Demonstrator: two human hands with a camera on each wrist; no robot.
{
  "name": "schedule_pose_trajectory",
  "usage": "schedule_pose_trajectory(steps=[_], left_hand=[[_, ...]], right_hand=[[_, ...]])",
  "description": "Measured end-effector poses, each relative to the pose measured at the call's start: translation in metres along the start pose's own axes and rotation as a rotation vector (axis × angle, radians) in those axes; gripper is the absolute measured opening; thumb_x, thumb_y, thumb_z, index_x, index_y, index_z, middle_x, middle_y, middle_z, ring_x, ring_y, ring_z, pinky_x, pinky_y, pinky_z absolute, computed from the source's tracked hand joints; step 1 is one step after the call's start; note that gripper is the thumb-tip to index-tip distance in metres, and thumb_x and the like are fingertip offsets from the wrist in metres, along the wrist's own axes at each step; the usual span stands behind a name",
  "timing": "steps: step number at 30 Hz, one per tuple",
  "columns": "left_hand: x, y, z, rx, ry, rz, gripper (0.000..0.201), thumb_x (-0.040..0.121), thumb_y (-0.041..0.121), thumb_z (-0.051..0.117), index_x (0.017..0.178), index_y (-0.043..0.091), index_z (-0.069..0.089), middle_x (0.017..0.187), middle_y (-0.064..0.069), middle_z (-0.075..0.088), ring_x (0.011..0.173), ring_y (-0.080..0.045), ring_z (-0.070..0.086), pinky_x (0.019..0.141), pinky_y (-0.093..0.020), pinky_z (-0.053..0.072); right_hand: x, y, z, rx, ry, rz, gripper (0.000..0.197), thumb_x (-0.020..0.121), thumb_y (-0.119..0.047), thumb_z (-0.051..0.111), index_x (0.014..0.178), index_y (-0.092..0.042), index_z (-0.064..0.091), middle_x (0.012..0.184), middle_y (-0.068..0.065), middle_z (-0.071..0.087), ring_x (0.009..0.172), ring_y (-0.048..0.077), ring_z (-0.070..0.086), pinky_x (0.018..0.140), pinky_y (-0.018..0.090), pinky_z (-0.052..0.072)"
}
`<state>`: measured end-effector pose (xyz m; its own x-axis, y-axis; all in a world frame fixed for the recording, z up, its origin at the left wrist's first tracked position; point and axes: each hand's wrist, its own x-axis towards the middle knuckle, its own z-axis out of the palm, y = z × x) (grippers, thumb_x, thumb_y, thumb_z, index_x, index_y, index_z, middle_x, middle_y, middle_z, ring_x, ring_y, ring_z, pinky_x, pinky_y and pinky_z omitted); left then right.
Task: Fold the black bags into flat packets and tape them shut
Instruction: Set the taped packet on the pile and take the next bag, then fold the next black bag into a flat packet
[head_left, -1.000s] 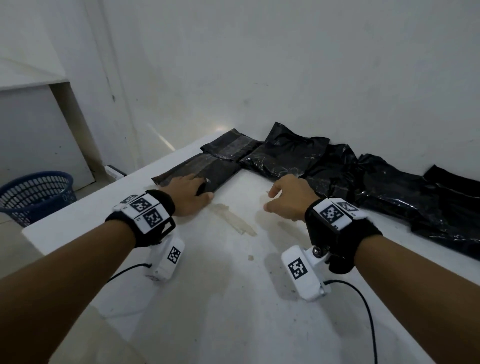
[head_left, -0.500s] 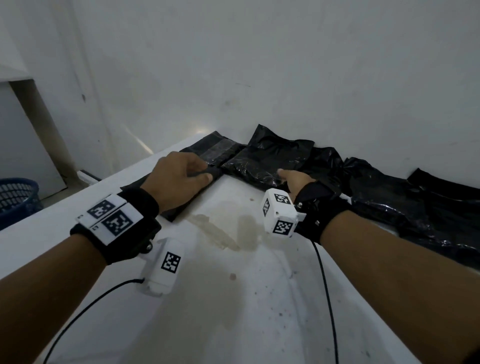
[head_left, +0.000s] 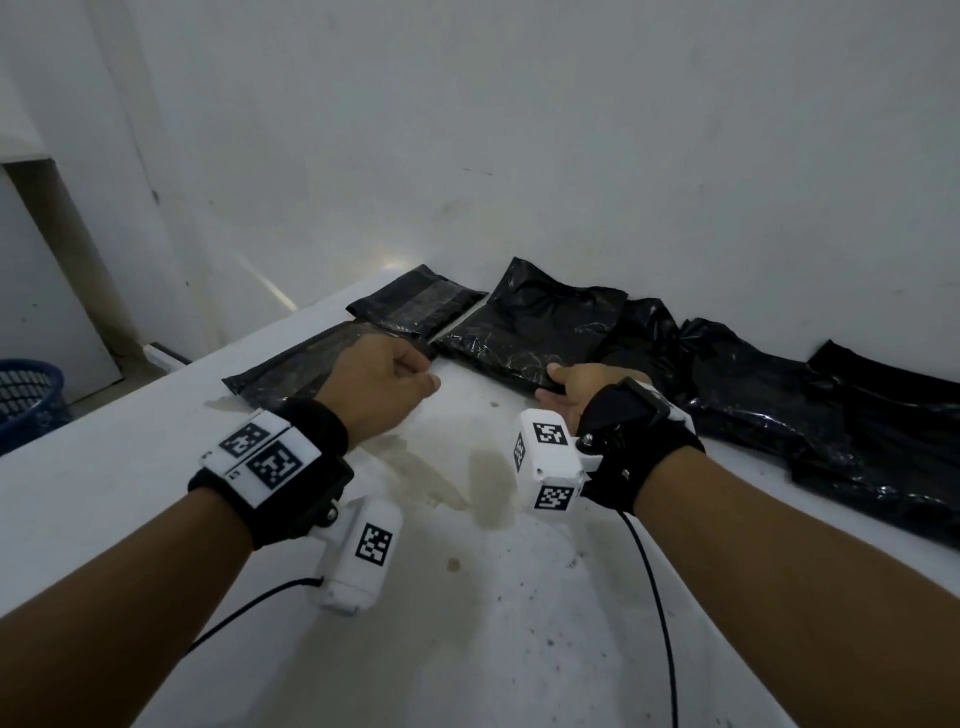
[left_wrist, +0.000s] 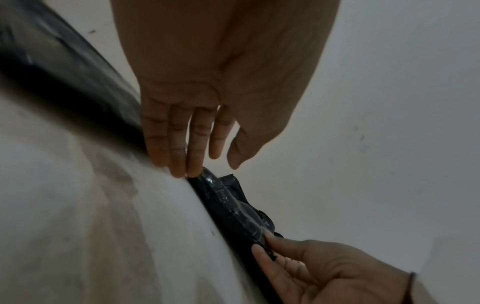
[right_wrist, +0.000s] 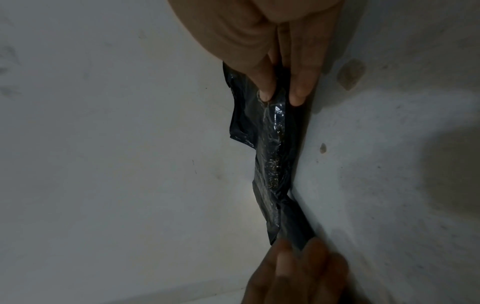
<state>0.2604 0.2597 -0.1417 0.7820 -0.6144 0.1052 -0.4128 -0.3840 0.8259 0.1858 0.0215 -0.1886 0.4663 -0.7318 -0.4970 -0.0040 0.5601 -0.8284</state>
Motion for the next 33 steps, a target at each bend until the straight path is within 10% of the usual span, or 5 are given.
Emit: schedule_pose_trajectory(steps=[4,11,19,26,33], left_hand=[[0.002,0.006,0.020,-0.246,-0.098,-0.223,0.019,0.096,0.014,0.060,0.099,-0.005,0.062,0.091,-0.023,0.067,0.068,-0.023,0.063,0.056,-0.028,0.054],[0.022,0.019,0.038,-0.515,-0.068,-0.420,0.017,0.100,0.015,0.054,0.095,-0.001,0.056,0.094,-0.019,0.057,0.069,-0.025,0.060,0.062,-0.033,0.055],[0.048,0.014,0.041,-0.573,-0.078,-0.406,0.015,0.101,0.022,0.052,0.099,0.008,0.057,0.096,-0.008,0.055,0.084,-0.021,0.059,0.065,-0.034,0.053],[0.055,0.006,0.037,-0.558,-0.072,-0.384,0.024,0.103,0.027,0.048,0.112,0.005,0.051,0.090,-0.011,0.052,0.071,-0.020,0.056,0.051,-0.030,0.052],[0.044,0.009,0.029,-0.508,-0.113,-0.393,0.025,0.103,0.034,0.046,0.099,0.010,0.053,0.086,-0.010,0.055,0.062,-0.018,0.052,0.053,-0.030,0.047]], right_hand=[[-0.035,0.002,-0.010,-0.142,0.051,-0.039,0.030,0.083,-0.008,0.077,0.107,0.003,0.063,0.096,0.019,0.070,0.052,0.022,0.071,0.045,0.027,0.054],[-0.083,-0.008,-0.014,-0.244,-0.078,0.030,0.022,0.097,-0.004,0.058,0.077,-0.002,0.051,0.074,0.011,0.051,0.061,0.017,0.052,0.032,0.022,0.048],[-0.086,-0.017,-0.015,-0.225,-0.072,0.047,0.011,0.093,0.000,0.060,0.083,-0.002,0.056,0.082,0.014,0.053,0.070,0.026,0.056,0.041,0.032,0.053],[-0.084,-0.015,-0.011,-0.097,-0.133,0.093,0.018,0.095,-0.004,0.059,0.079,-0.004,0.051,0.084,0.014,0.051,0.074,0.027,0.053,0.084,0.040,0.055],[-0.099,-0.013,-0.014,-0.112,-0.162,0.041,0.013,0.090,0.006,0.064,0.097,-0.001,0.056,0.095,0.017,0.061,0.075,0.026,0.058,0.058,0.041,0.058]])
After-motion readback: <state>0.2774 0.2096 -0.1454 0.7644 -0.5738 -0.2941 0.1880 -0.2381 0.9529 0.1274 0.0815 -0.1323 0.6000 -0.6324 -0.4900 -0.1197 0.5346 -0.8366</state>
